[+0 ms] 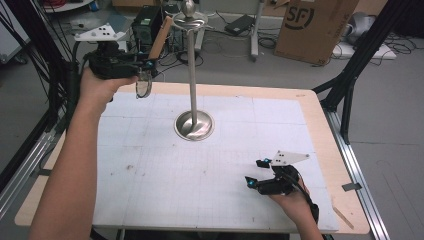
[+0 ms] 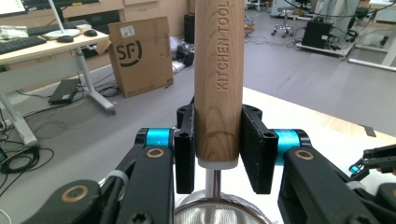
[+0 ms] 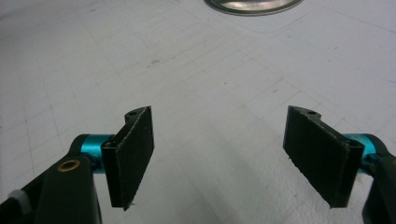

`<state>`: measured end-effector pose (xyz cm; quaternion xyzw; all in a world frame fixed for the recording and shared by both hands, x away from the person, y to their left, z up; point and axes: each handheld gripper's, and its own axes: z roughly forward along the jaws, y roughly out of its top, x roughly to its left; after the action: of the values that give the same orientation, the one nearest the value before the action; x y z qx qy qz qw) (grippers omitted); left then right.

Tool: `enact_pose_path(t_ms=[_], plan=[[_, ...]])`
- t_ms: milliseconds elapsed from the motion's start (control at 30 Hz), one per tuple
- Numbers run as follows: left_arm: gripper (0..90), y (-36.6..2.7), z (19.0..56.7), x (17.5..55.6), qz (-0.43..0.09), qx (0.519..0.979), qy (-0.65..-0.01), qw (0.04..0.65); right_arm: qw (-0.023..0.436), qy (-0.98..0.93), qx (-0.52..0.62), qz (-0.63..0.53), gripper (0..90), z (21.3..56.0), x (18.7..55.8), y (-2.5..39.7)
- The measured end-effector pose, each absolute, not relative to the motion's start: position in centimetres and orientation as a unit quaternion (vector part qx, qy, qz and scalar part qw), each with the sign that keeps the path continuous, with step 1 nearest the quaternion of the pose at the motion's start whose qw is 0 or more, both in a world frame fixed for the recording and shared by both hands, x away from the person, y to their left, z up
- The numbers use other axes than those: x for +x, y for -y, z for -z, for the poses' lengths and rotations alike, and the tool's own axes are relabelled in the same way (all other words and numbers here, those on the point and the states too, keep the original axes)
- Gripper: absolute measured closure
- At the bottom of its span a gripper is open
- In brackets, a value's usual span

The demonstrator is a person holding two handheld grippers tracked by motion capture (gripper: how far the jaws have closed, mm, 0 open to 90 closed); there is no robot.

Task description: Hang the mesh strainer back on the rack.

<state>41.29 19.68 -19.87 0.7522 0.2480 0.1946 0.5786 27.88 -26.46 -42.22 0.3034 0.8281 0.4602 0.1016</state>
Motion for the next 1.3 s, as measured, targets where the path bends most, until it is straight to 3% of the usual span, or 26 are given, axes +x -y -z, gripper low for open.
enact_pose_path(t_ms=[1067,1300], plan=[[67.8,-16.5,21.4,42.7,-0.194,0.763,-0.267,0.556,0.100,-0.827,0.304,-0.463,24.1,42.1,27.9,26.5],[57.8,-16.5,21.2,42.4,-0.193,0.764,-0.272,0.552,0.100,-0.826,0.303,-0.465,24.0,42.1,27.9,26.5]])
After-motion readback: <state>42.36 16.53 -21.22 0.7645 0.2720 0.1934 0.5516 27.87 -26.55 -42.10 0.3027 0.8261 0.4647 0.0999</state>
